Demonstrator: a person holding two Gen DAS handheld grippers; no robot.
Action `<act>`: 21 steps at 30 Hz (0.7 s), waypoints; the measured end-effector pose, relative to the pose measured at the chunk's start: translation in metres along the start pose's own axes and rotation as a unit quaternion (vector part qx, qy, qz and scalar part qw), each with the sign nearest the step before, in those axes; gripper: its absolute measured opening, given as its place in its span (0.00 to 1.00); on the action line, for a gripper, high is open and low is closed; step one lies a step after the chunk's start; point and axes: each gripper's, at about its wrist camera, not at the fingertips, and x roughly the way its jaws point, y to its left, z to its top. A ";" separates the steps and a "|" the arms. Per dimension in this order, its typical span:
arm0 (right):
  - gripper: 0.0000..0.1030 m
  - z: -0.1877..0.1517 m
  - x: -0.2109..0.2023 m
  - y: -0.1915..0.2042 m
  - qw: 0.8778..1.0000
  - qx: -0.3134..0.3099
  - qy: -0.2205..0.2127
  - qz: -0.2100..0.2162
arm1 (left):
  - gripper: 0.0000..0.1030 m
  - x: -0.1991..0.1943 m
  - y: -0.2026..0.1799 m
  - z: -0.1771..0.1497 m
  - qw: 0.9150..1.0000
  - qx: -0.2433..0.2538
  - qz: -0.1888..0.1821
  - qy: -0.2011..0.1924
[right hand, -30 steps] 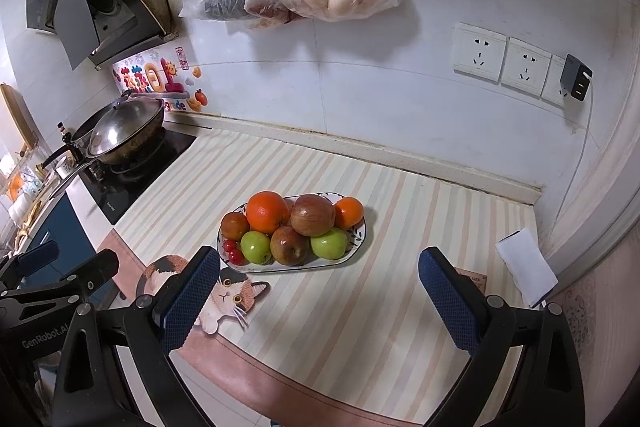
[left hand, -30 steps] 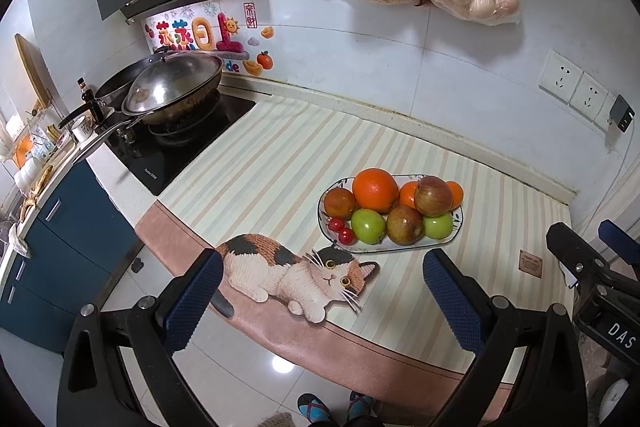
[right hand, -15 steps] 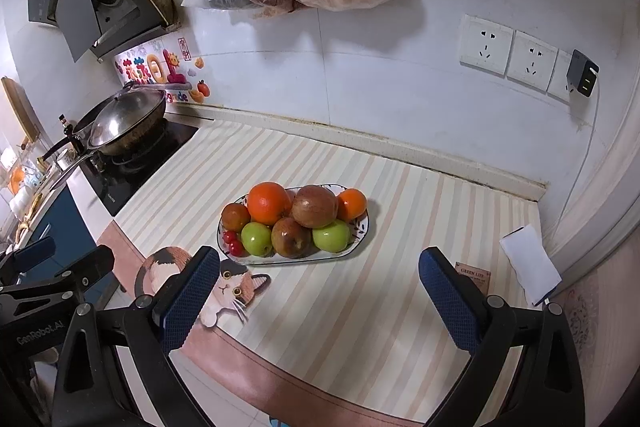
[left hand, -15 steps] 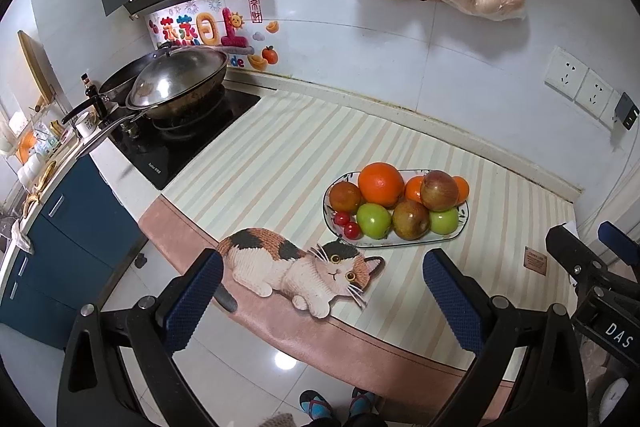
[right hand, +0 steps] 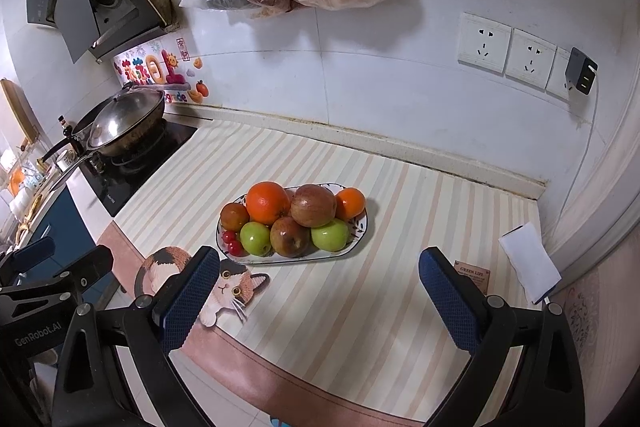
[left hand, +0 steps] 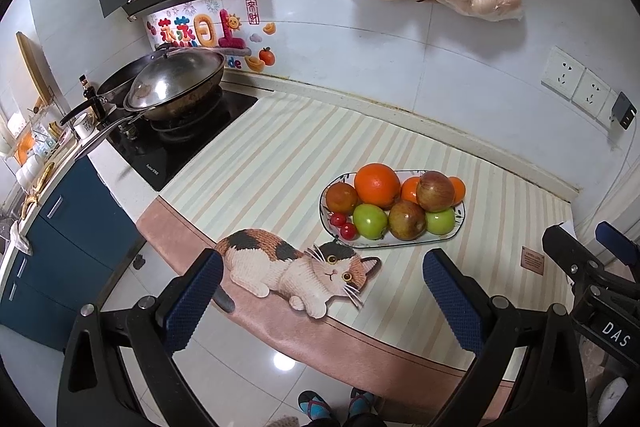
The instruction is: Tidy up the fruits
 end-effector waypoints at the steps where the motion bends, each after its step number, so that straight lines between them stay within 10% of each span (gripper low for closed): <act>1: 0.99 0.000 0.000 0.000 1.000 -0.001 0.000 0.001 | 0.99 0.000 0.000 0.000 1.000 0.000 0.000 0.000; 21: 0.99 0.001 -0.005 -0.004 1.000 0.004 -0.003 -0.003 | 0.99 0.000 -0.004 0.001 1.000 0.001 -0.001 -0.001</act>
